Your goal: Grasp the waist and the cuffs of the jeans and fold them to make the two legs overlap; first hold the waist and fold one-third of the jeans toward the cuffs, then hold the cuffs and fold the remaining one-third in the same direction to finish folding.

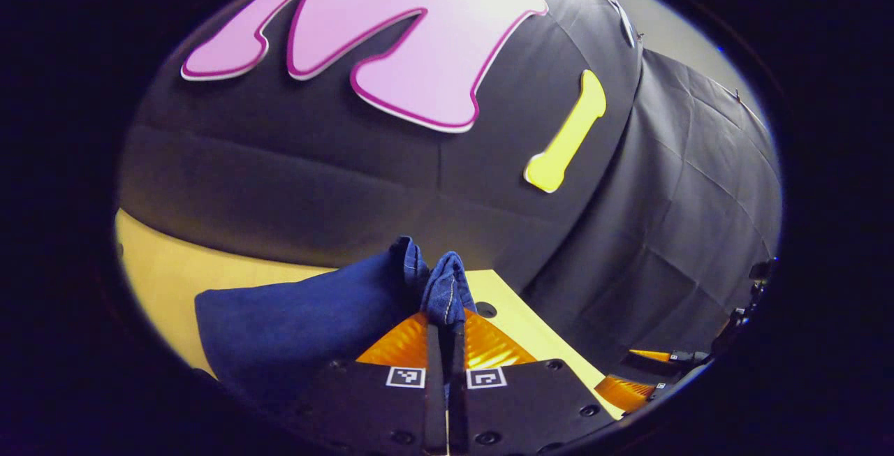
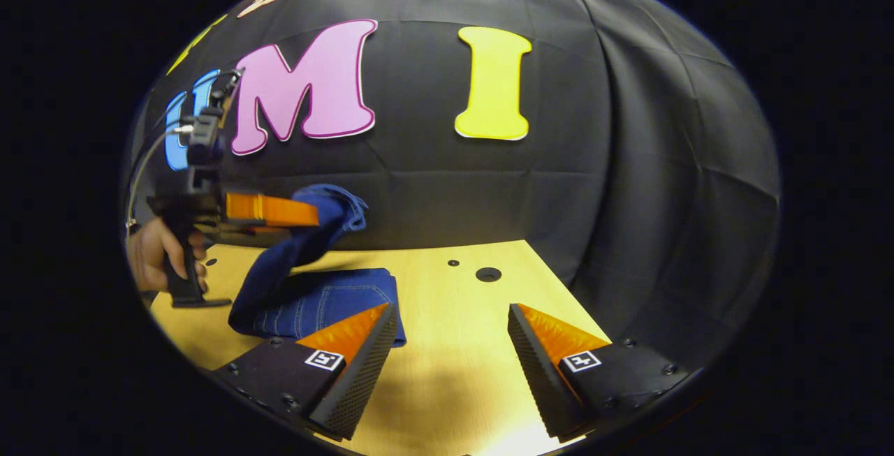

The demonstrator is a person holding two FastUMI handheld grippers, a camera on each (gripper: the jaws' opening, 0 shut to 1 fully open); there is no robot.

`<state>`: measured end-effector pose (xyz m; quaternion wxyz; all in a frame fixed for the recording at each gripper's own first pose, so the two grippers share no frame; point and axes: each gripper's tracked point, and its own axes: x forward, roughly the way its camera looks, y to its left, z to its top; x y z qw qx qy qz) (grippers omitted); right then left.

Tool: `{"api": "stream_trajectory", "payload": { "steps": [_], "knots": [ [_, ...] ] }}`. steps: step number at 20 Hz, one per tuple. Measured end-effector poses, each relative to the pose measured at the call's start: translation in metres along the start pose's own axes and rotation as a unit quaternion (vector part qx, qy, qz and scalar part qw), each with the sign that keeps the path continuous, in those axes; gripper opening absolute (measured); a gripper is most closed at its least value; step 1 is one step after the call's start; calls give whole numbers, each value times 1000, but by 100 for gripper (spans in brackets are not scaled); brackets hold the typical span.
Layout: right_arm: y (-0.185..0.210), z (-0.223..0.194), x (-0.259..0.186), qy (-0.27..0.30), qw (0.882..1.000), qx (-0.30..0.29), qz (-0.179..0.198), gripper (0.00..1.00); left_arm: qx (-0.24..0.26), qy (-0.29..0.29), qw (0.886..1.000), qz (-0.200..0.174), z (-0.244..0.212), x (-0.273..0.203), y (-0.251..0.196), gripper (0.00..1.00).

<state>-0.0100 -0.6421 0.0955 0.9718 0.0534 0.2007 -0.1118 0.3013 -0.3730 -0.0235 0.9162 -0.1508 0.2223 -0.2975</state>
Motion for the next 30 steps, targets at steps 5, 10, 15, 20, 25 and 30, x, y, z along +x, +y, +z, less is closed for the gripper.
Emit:
{"api": "stream_trajectory", "payload": {
  "steps": [5,10,15,20,25,30],
  "knots": [
    [-15,-1,-22,-3,1000,1,-19,97,25,32,999,11,-43,17,-3,24],
    [0,20,-56,-23,1000,-6,-20,97,43,-28,998,36,-11,-56,11,97],
    [48,62,-106,-55,998,-12,9,97,85,-92,988,91,42,-201,29,97],
    [110,105,-169,-90,995,-23,39,97,137,-144,968,152,65,-353,35,97],
    [167,129,-237,-123,990,-21,71,96,121,-182,961,168,56,-469,16,96],
    [203,115,-297,-150,985,-24,80,100,128,-202,948,210,30,-544,12,96]
  ]
}}
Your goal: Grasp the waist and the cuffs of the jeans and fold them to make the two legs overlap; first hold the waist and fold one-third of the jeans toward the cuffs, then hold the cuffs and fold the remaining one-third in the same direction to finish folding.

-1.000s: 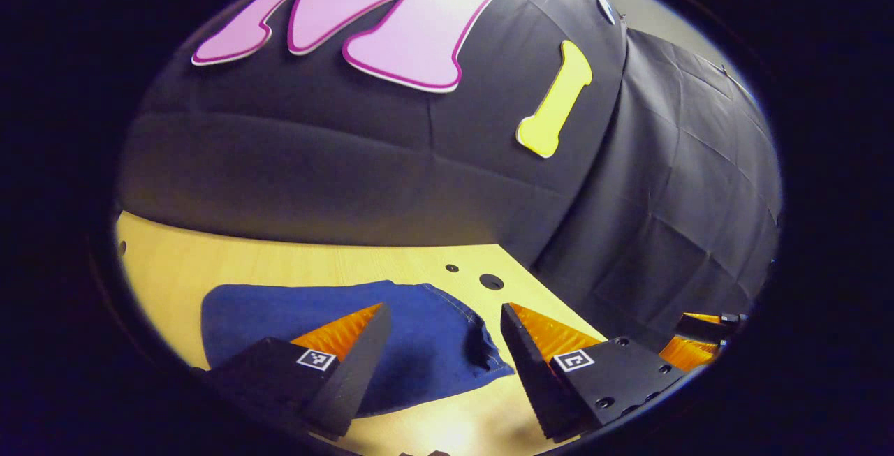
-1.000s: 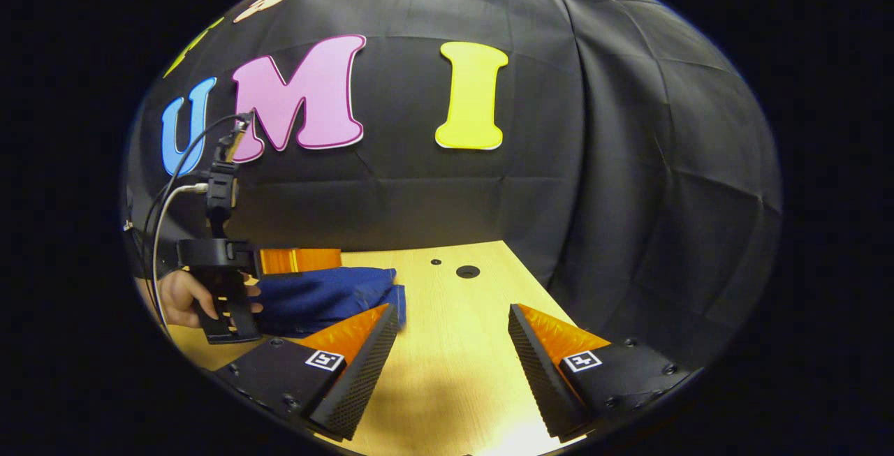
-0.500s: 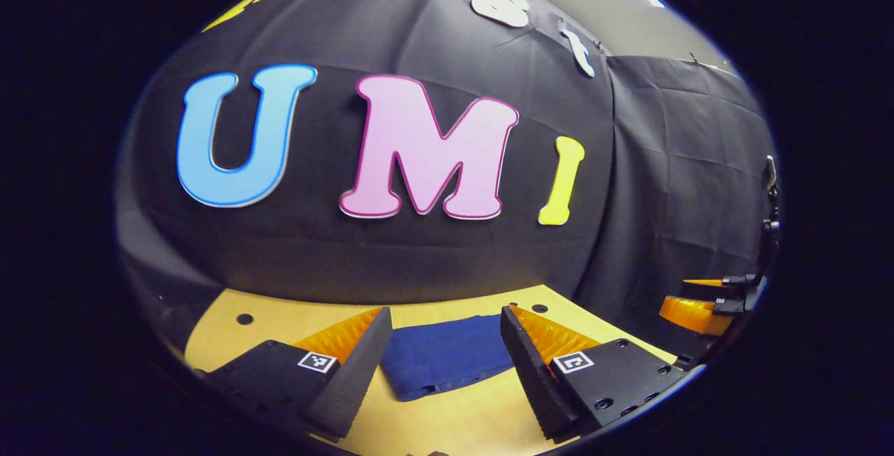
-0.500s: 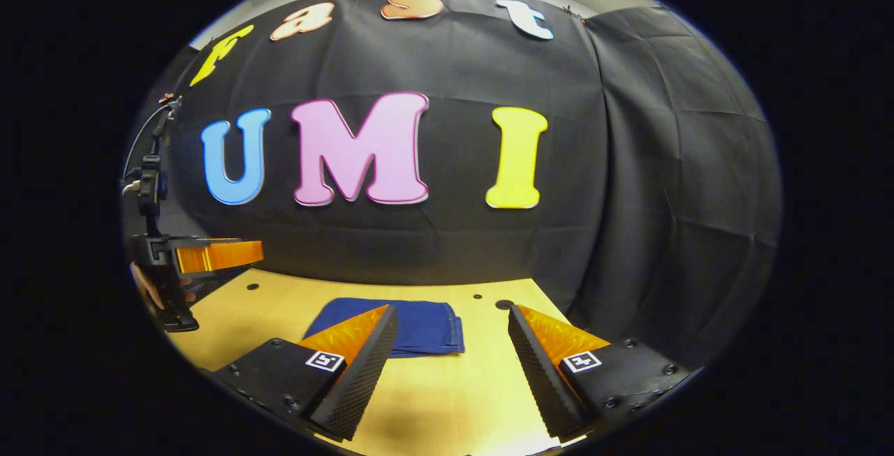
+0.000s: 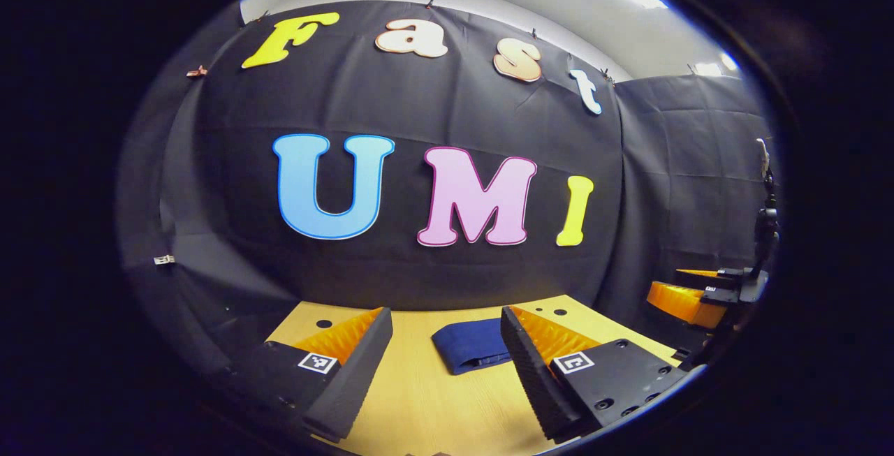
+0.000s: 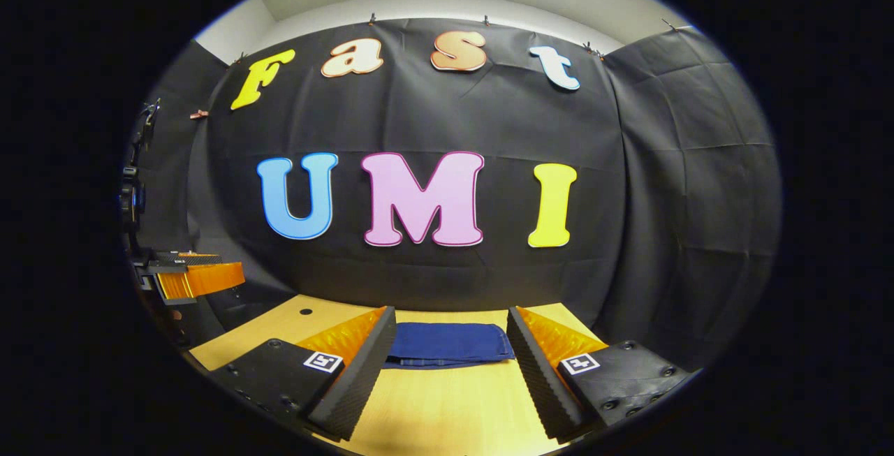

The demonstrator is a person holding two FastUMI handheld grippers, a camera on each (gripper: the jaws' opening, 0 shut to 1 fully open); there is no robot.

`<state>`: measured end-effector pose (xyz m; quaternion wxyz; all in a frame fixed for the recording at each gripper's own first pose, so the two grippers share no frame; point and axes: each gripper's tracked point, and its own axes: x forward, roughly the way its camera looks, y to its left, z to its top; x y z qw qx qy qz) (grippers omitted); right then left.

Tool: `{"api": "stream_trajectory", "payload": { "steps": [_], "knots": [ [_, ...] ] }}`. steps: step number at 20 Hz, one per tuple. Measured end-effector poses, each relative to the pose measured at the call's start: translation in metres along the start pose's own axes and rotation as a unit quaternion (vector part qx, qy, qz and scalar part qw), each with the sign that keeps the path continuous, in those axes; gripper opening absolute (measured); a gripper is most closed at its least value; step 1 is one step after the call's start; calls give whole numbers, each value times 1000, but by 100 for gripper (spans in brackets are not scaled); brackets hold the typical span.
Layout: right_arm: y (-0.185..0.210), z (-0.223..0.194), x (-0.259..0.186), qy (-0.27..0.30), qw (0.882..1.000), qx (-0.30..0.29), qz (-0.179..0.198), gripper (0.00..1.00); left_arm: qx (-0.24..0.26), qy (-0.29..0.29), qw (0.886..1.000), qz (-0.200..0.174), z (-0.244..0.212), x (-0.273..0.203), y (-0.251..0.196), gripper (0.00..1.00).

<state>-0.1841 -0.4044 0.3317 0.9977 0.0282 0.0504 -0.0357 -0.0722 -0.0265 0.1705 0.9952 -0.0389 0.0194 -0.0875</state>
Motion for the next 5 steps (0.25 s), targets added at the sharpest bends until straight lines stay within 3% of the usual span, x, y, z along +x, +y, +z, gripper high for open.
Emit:
{"api": "stream_trajectory", "payload": {
  "steps": [2,5],
  "knots": [
    [9,-4,-17,2,1000,-20,3,92,-8,-17,1000,9,-1,-26,4,96],
    [28,-10,-34,19,999,-26,16,96,-8,-23,1000,5,-7,-43,-1,96]
  ]
}}
